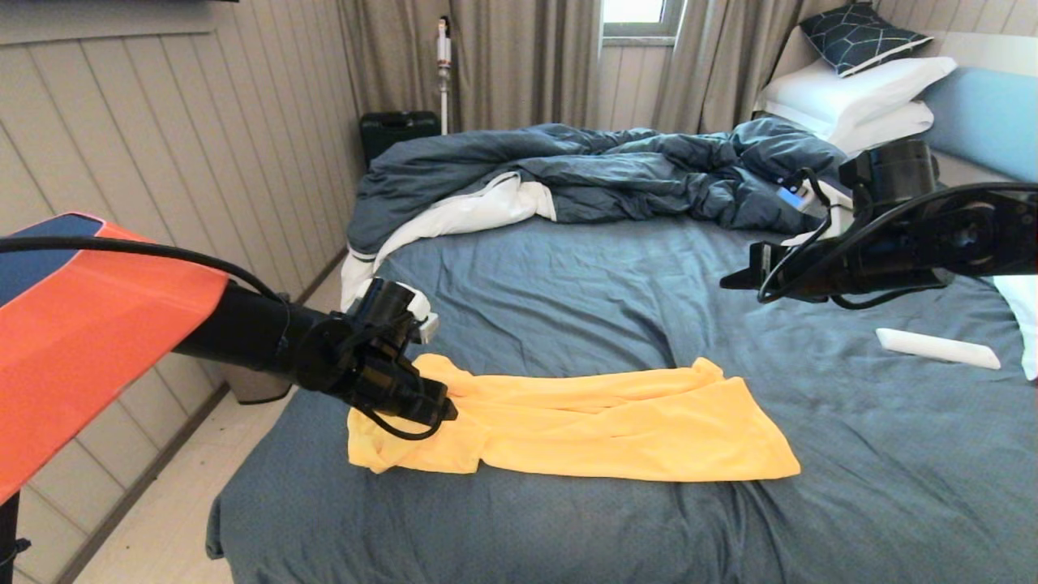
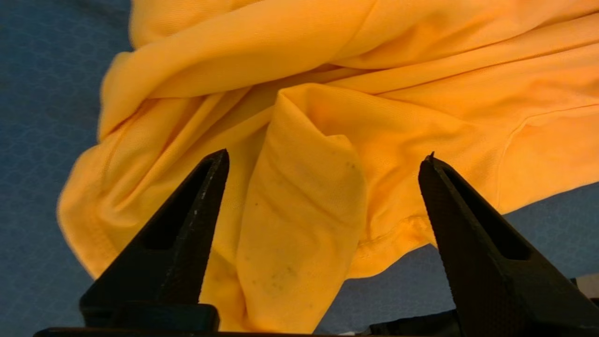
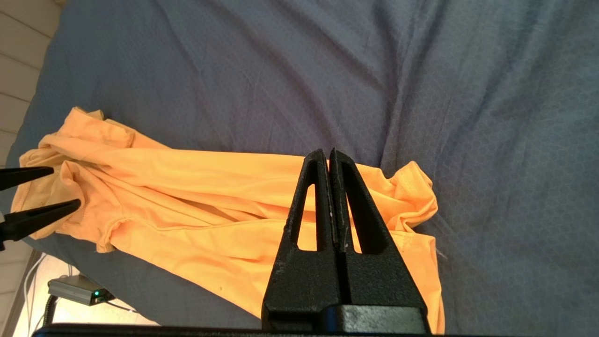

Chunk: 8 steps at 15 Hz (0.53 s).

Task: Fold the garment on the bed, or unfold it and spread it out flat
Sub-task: Unford the yellow T-shirt

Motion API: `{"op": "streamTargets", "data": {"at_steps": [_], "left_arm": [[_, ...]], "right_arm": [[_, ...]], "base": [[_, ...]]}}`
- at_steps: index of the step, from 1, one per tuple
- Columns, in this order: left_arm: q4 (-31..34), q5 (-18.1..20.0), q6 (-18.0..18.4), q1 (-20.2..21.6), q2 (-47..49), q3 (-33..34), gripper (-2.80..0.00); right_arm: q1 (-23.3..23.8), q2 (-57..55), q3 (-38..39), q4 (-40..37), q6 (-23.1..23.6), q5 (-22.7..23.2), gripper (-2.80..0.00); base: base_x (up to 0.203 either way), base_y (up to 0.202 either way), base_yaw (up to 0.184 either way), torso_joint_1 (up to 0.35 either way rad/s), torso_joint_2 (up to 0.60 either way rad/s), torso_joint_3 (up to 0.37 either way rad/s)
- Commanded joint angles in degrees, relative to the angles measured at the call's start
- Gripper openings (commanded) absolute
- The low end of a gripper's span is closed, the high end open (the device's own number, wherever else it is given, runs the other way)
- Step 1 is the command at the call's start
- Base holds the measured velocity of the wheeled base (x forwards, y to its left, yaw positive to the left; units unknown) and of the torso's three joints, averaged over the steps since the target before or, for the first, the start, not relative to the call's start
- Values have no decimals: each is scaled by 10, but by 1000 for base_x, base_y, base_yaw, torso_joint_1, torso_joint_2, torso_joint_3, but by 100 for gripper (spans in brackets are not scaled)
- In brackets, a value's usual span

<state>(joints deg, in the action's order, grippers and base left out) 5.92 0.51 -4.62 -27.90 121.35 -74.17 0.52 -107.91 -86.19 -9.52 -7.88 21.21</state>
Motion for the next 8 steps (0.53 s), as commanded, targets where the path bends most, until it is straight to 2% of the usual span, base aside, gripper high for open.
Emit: {"op": "streamTargets", "data": {"at_steps": [1, 4, 5, 8], "left_arm": [[1, 0, 0, 5, 8, -1, 0], [1, 0, 7, 8, 12, 3, 0], [-1, -1, 7, 8, 15, 3, -280], [-2, -2, 7, 8, 18, 3, -280]], "right_arm": [[0, -5, -1, -1, 0, 1, -280], [-1, -7, -1, -1, 0, 1, -280], [-1, -8, 0, 2, 0, 1, -280], [0, -9, 4, 21, 0, 1, -280]], "base": [[0, 0, 0, 0, 0, 0], [0, 0, 0, 0, 0, 0], [0, 0, 0, 0, 0, 0], [0, 0, 0, 0, 0, 0]]}}
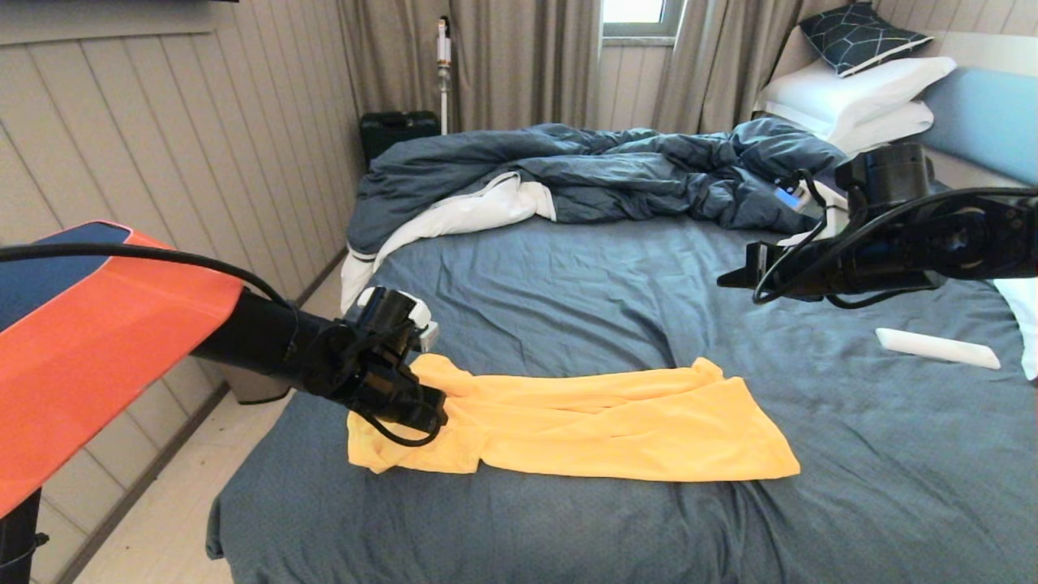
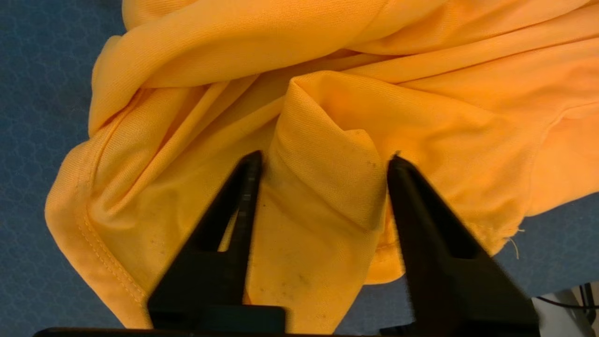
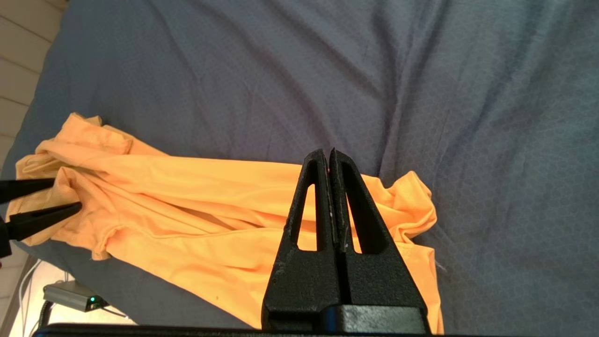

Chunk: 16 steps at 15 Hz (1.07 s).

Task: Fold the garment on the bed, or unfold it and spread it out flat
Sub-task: Unford the yellow T-shirt

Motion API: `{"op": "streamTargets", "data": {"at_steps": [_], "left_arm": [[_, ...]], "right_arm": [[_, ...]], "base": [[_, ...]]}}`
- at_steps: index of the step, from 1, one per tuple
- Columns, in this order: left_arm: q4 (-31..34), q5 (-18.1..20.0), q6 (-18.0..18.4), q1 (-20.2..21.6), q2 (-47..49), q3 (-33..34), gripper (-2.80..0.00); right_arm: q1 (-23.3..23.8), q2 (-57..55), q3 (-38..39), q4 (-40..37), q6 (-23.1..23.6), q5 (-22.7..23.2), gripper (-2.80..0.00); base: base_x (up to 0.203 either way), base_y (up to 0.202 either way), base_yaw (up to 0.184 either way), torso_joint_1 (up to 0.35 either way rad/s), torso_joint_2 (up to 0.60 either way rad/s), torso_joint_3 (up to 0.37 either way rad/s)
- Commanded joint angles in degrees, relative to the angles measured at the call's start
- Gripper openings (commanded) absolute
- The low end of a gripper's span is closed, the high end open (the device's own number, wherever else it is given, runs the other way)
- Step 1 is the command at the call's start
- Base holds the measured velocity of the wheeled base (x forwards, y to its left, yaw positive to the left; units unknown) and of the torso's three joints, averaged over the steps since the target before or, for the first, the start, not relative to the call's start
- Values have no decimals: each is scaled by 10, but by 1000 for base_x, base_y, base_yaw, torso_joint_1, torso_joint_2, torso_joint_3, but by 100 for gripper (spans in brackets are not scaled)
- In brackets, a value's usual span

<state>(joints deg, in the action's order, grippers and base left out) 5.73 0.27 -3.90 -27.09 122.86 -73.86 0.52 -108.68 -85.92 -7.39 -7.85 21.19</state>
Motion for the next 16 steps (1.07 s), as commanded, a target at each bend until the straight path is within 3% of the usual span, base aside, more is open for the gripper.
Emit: {"op": "streamTargets", "data": {"at_steps": [1, 5, 11, 16], "left_arm": [[0, -1, -1, 0, 2, 3, -280], [6, 1, -1, -1, -30, 28, -280], [20, 8, -1, -15, -133, 118, -280], [174, 79, -20, -103, -206, 134, -280]], "right_arm": [[0, -2, 1, 0, -1, 1, -280], [0, -3, 1, 0, -1, 1, -280], [0, -4, 0, 0, -1, 1, -280], [2, -3, -3, 0, -1, 2, -280]], "base": [[0, 0, 0, 0, 0, 0], [0, 0, 0, 0, 0, 0], [0, 0, 0, 0, 0, 0], [0, 0, 0, 0, 0, 0]]}}
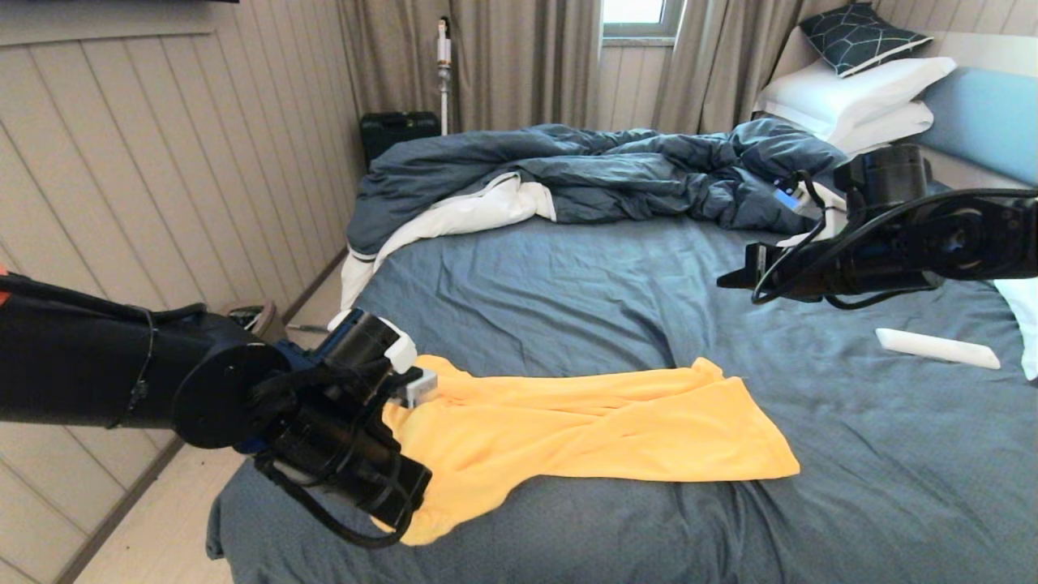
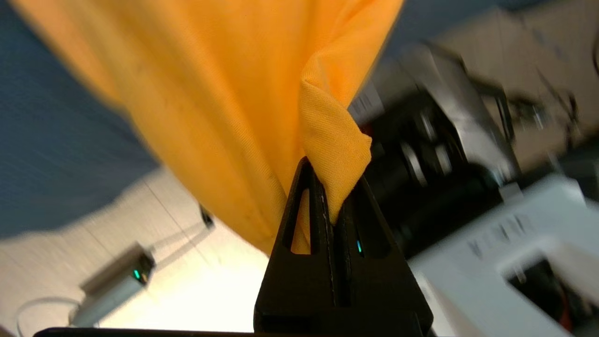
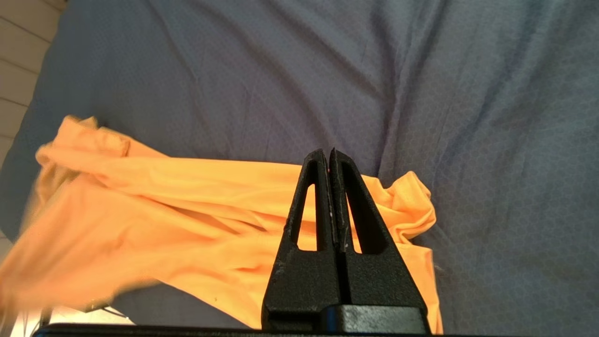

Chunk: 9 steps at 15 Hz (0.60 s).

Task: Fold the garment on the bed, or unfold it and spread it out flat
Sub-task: Unford the yellow T-shirt

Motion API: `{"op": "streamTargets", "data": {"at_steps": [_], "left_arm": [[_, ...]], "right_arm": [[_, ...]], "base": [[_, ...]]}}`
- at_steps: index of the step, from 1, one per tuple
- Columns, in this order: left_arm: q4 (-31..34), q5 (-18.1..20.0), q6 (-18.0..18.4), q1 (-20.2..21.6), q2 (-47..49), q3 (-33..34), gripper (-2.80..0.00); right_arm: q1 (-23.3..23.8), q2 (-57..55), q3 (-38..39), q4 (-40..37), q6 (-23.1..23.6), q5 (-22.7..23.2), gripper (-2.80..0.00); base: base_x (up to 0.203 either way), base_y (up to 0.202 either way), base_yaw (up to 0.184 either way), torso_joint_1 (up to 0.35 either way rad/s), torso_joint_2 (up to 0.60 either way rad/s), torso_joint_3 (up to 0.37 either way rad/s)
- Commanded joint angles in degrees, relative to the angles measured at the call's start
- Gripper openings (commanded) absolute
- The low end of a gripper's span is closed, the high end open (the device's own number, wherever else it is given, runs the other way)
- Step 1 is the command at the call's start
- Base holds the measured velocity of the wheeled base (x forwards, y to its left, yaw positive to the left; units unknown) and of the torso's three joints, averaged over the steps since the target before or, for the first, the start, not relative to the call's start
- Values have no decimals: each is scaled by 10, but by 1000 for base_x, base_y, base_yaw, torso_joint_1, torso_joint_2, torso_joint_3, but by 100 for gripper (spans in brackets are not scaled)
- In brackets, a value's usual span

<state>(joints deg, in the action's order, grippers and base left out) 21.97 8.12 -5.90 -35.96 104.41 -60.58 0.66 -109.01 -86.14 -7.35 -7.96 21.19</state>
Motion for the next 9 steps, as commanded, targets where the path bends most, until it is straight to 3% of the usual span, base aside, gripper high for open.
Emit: {"op": "streamTargets", "data": {"at_steps": [1, 9], "left_arm": [[23, 6, -9, -31, -24, 6, -280], [41, 24, -13, -43, -23, 25, -280]], "right_arm": [[0, 0, -1, 0, 0, 3, -280], [-1, -7, -1, 0, 0, 2, -280]], "base": [[0, 0, 0, 0, 0, 0], [0, 0, 0, 0, 0, 0]]}}
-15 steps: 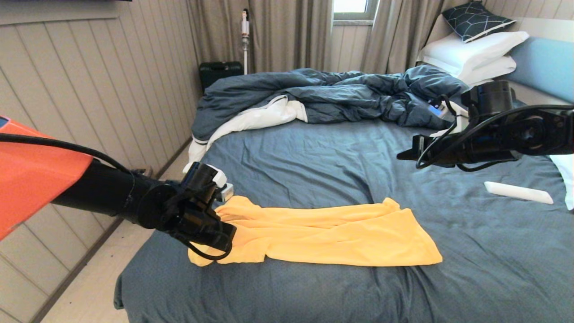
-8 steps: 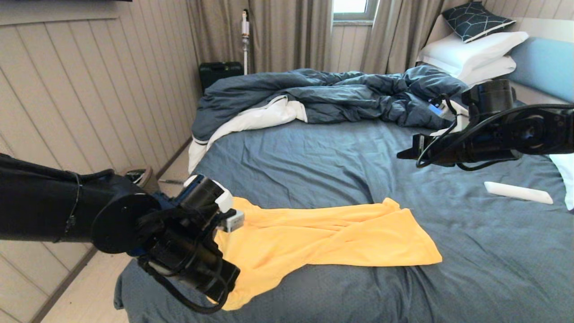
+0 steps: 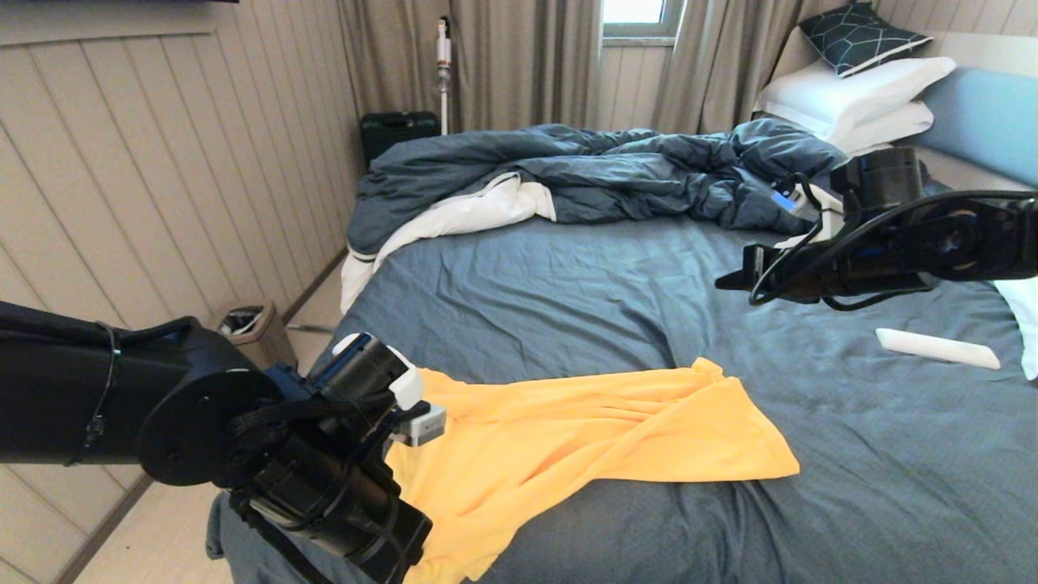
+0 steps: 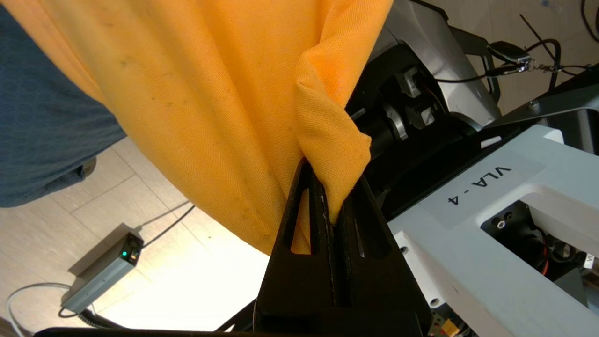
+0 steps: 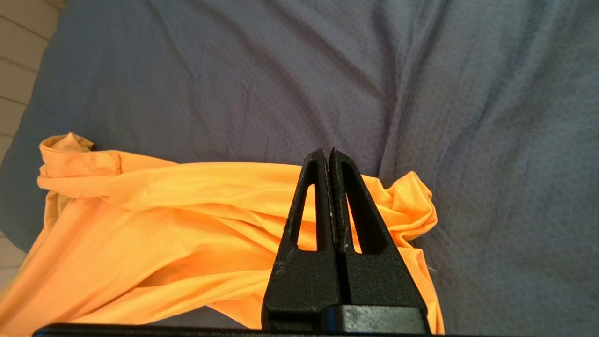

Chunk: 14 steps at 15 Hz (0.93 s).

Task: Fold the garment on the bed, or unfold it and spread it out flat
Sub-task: Unford the yellow T-shirt

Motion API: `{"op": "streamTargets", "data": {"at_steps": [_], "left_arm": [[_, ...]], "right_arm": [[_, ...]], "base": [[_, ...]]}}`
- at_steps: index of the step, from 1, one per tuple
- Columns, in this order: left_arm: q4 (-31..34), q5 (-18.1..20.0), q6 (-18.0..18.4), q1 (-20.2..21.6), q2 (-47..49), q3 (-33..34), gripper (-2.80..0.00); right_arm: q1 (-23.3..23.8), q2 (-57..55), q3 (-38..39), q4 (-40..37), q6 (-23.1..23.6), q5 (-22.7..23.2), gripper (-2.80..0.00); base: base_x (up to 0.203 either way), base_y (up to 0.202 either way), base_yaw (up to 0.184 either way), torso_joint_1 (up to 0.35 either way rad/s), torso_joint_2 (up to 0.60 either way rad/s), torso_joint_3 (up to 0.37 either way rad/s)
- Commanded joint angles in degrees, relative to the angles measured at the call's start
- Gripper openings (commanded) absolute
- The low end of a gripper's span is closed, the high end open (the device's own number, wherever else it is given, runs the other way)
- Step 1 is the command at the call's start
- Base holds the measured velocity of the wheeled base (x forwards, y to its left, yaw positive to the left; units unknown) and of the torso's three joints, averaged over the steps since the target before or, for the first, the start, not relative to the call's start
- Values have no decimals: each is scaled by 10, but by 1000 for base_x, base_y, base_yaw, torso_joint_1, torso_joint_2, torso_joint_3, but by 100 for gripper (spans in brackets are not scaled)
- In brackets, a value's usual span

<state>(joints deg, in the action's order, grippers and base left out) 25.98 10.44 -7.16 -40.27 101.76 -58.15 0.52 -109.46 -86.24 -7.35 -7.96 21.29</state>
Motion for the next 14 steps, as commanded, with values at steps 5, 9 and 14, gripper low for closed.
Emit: {"op": "streamTargets", "data": {"at_steps": [5, 9, 14], "left_arm": [[-2, -5, 2, -1, 9, 7, 0], [-40, -6, 0, 0, -12, 12, 0], [-61, -6, -7, 28, -8, -25, 0]], "right_arm": [[1, -6, -1, 0, 0, 1, -280], [0, -10, -1, 0, 1, 1, -280], [-2, -15, -1, 0, 1, 1, -280]], "base": [[0, 0, 0, 0, 0, 0], [0, 0, 0, 0, 0, 0], [0, 0, 0, 0, 0, 0]]}}
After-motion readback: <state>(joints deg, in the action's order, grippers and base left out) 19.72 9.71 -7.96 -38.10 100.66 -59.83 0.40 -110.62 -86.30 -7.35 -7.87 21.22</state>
